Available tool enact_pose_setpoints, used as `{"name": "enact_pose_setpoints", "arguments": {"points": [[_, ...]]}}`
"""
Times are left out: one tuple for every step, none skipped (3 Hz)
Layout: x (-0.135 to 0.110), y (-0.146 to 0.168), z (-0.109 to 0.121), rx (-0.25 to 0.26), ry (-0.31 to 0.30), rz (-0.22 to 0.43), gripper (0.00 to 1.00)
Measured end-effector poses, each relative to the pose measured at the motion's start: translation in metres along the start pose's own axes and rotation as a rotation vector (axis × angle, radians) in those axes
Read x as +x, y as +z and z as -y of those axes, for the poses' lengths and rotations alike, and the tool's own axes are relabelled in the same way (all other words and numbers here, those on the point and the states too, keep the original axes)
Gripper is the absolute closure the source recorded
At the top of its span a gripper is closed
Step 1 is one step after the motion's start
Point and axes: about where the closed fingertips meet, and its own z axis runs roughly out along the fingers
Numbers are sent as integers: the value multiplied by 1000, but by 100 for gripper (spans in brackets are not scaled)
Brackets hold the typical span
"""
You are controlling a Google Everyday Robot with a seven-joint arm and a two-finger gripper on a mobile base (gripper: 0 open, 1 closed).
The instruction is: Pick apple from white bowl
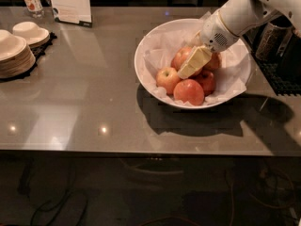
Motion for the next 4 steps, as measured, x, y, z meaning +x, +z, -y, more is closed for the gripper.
{"name": "enact_pose_setpoints", "arguments": {"points": [[0,0,0,0,0,0,65],[0,0,0,0,0,0,89],[0,0,0,0,0,0,100],[1,-3,1,-1,4,-8,100]]}}
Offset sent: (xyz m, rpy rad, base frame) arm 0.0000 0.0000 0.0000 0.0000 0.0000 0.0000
